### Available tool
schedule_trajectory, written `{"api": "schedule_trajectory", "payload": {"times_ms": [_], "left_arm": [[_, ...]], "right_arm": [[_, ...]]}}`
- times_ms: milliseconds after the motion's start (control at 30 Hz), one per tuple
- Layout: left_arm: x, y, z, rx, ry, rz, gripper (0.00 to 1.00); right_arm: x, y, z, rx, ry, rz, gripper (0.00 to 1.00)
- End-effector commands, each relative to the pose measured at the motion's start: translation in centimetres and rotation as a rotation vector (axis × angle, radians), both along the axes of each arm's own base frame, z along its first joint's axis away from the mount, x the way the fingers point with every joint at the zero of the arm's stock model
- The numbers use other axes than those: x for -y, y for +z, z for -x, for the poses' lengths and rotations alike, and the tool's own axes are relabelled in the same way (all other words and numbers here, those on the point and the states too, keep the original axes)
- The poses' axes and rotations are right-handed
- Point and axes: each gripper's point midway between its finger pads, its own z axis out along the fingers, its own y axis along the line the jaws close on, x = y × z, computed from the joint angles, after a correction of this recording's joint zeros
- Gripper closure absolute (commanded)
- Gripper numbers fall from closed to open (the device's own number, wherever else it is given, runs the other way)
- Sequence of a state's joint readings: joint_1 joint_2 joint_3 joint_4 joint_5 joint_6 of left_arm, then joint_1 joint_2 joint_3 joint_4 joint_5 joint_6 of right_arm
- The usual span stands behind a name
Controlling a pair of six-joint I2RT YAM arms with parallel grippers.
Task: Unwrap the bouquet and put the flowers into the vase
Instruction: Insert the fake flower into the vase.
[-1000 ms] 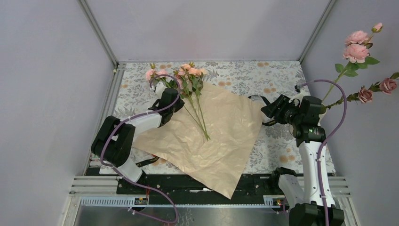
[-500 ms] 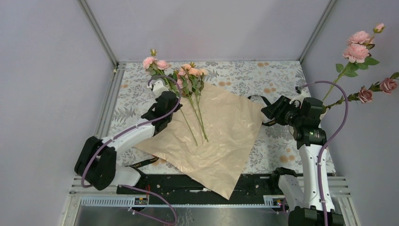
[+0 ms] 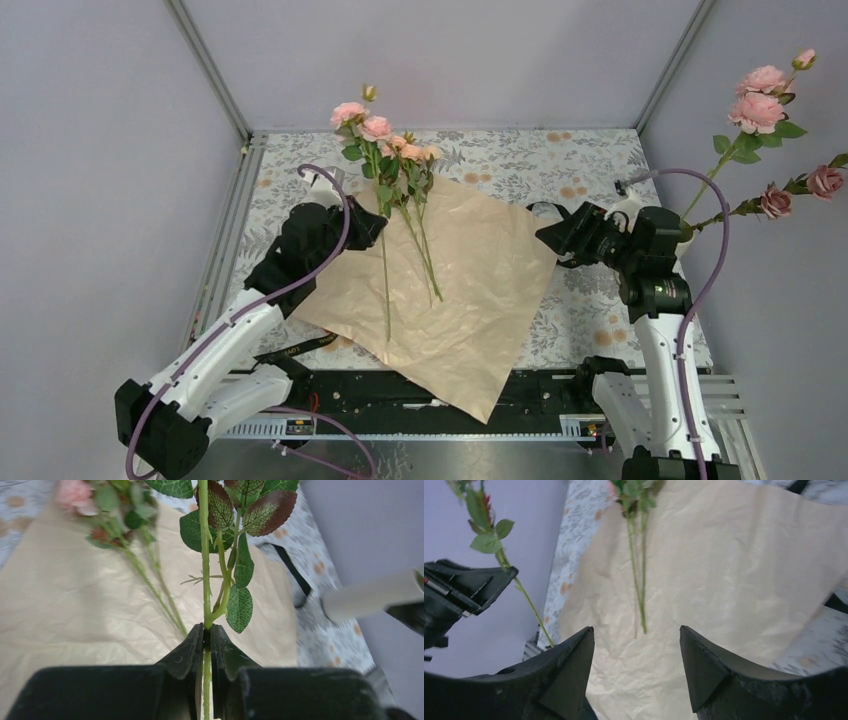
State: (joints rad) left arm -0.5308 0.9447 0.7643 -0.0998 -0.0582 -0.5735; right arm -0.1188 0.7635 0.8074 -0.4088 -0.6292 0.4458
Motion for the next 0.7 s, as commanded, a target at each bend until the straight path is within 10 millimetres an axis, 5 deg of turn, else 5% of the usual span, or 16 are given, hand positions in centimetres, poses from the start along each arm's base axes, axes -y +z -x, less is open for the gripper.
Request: {"api": "schedule_trajectory", "payload": {"times_ms": [0, 100, 133, 233, 333, 667], "left_arm": [[2.8, 5.9, 3.9, 0.093, -0.319, 0.058, 1.00], [3.8, 8.8, 5.4, 0.163, -0.449, 0.133, 1.00], [5.6, 11.2, 7.9, 0.239, -0.641, 0.224, 1.00], [6.5, 13.0, 9.5, 0.313, -0.759, 0.303, 1.00], [6.4, 12.8, 9.8, 0.329, -0.770, 0.292, 1.00], [5.7, 11.8, 10.7, 0.363, -0.758, 0.234, 1.00]], "right_arm": [[-4.2, 5.2, 0.2, 0.148, 0.167, -0.089, 0.28], [-7.4, 7.2, 0.6, 0.206, 0.268, -0.162, 0.24], [-10.4, 9.7, 1.2, 0.284, 0.365, -0.231, 0.23], [-13.7, 12.6, 2.5, 0.357, 0.473, -0.314, 0.22], [-16.0, 14.7, 3.3, 0.410, 0.514, -0.379, 0.21], [-23.2, 17.2, 5.0, 0.468, 0.619, -0.445, 0.32]]}}
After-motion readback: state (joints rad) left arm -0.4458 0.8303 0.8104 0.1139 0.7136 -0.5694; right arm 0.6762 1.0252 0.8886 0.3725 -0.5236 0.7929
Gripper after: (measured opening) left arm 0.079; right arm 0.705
